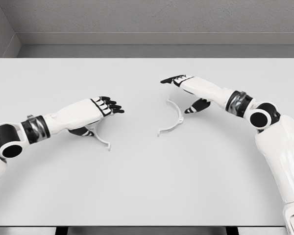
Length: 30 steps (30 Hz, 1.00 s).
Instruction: Assemble PVC drainage pipe clamps
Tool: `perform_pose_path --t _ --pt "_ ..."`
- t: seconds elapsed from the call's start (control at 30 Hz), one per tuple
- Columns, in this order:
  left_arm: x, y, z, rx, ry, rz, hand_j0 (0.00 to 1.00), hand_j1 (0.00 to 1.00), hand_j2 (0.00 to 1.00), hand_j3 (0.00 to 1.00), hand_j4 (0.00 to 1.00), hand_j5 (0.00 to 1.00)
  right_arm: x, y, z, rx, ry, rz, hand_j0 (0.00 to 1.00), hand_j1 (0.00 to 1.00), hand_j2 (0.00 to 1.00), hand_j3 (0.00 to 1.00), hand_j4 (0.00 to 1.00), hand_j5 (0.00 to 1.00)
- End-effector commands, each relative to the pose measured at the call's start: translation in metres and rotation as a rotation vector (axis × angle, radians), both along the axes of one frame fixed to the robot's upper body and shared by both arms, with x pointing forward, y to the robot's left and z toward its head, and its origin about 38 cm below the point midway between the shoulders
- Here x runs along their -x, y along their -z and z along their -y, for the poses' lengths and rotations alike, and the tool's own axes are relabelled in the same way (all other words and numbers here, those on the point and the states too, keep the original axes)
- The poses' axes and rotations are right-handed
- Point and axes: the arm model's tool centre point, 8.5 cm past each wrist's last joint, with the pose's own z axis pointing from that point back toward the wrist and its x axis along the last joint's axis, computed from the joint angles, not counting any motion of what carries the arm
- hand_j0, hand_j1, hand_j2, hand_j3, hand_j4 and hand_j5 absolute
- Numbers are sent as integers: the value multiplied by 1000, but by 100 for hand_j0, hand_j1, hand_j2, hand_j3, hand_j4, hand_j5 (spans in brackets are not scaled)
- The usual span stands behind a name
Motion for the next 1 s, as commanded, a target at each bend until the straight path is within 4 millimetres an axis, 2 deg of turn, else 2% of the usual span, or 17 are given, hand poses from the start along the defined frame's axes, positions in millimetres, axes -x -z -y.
perform_pose_path --t 0.0,0.23,0.33,0.57,0.83,0.97 --pt "0 0 4 10 4 -5 100 100 100 100 100 100 -1 4 3 -7 10 -15 100 100 100 100 100 100" --pt "-2 -5 8 18 13 8 100 100 100 100 100 100 -3 6 2 -11 15 -27 100 100 100 100 100 100" --pt "-4 -7 22 39 29 9 100 100 100 100 100 100 -3 7 1 -9 14 -31 100 100 100 100 100 100" --pt "-6 -7 29 34 39 1 100 100 100 100 100 100 -5 8 -6 -15 5 -36 100 100 100 100 100 100" --pt "-8 -4 54 35 74 -15 100 100 100 100 100 100 -7 10 -17 -24 -6 -42 100 100 100 100 100 100" --pt "-10 -7 58 39 80 -7 100 100 100 100 100 100 -6 10 -24 -23 -22 -41 100 100 100 100 100 100"
